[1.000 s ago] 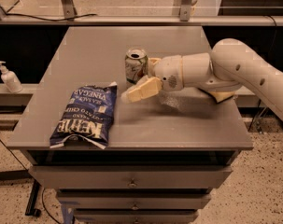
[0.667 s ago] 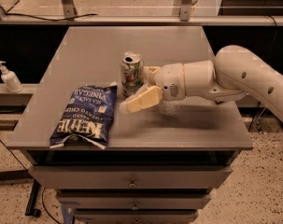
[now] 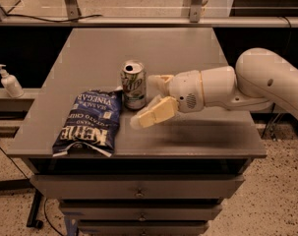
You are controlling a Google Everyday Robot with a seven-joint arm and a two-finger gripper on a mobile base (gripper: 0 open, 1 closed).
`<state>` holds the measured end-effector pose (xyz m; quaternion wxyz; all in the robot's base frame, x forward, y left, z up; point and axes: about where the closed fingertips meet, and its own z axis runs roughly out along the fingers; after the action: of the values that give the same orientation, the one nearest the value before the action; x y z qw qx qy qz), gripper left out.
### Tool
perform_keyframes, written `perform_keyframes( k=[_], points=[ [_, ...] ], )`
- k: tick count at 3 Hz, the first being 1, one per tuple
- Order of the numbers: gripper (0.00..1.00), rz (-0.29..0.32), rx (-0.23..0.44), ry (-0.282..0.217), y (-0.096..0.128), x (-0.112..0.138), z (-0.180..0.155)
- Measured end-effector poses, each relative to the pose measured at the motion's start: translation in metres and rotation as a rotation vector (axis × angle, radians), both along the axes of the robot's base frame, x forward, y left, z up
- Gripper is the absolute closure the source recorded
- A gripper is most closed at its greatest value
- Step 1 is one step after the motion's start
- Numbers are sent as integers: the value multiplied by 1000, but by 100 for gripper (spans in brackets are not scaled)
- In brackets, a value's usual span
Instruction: Move 7up can near blue chip bag
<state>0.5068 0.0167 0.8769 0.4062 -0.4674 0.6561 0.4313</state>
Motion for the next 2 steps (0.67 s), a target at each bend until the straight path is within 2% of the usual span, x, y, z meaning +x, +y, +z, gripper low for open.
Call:
perform_keyframes(
  k=[1, 2],
  points=[
    [0, -75, -70, -93, -45, 6, 27],
    [0, -164, -100, -176, -91, -1, 53]
  ],
)
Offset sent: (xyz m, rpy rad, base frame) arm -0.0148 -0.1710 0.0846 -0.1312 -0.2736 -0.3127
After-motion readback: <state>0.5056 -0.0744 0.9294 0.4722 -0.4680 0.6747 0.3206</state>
